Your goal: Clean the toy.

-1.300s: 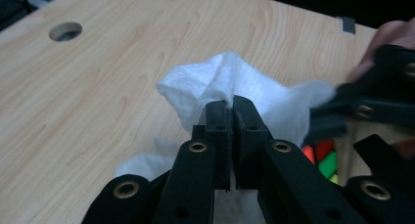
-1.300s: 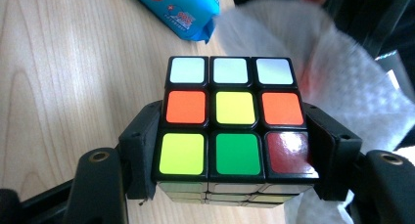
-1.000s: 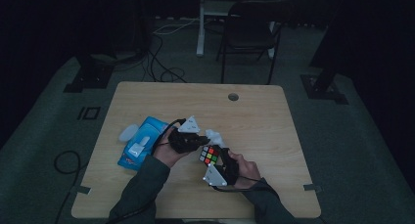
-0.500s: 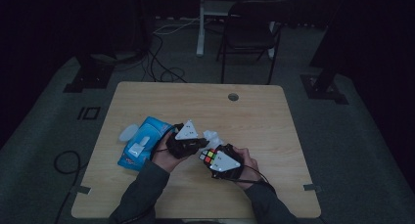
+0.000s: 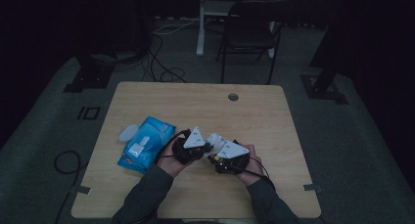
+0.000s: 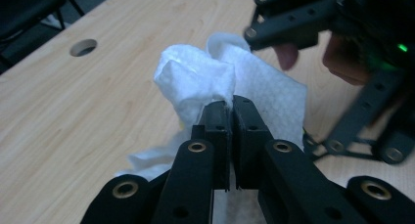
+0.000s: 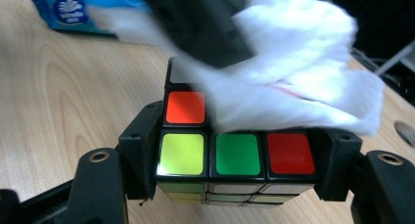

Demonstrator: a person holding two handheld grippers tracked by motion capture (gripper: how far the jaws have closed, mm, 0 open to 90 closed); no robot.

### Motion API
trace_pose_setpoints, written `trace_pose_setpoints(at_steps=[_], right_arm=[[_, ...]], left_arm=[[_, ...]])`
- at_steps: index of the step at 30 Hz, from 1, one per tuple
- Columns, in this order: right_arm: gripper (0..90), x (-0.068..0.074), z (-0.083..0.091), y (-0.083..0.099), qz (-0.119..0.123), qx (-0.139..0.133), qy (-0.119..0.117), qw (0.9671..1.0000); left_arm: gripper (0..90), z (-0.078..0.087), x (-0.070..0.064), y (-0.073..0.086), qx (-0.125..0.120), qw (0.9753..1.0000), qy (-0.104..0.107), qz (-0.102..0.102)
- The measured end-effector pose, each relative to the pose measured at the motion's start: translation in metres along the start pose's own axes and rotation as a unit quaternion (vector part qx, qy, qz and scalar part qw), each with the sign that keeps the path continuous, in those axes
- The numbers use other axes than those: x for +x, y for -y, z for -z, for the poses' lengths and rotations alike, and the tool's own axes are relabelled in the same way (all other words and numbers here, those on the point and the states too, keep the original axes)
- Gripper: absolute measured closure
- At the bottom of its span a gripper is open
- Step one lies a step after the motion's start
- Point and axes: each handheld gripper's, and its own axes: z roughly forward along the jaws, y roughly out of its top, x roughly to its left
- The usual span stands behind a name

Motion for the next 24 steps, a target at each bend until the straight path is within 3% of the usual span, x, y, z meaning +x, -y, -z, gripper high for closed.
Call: trace_pose_setpoints(at_steps=[2,3,9,11,17,24], right_arm=[[33.8,-0.001,0.000,0.000,-0.004,0.002,0.001,1.0000],[33.9,-0.005,0.000,0.002,-0.019,0.006,0.007,0.9998],[33.8,-0.010,0.001,0.003,-0.035,0.008,0.016,0.9992],[33.9,-0.012,0.002,0.004,-0.042,0.009,0.019,0.9989],[33.8,-0.009,0.001,0.002,-0.028,0.013,0.024,0.9992],[33.8,-0.009,0.000,0.003,-0.029,0.013,0.023,0.9992]], left_arm=[[87.5,-0.001,-0.001,0.000,0.003,1.0000,0.003,-0.003],[87.5,-0.002,-0.001,0.000,0.005,1.0000,0.006,-0.005],[87.5,-0.001,-0.001,0.000,0.014,0.9998,0.013,-0.010],[87.5,-0.001,-0.001,-0.001,0.022,0.9994,0.024,-0.013],[87.5,-0.007,-0.004,-0.005,0.024,0.9988,0.038,-0.018],[87.6,-0.013,-0.006,-0.010,0.022,0.9985,0.047,-0.019]])
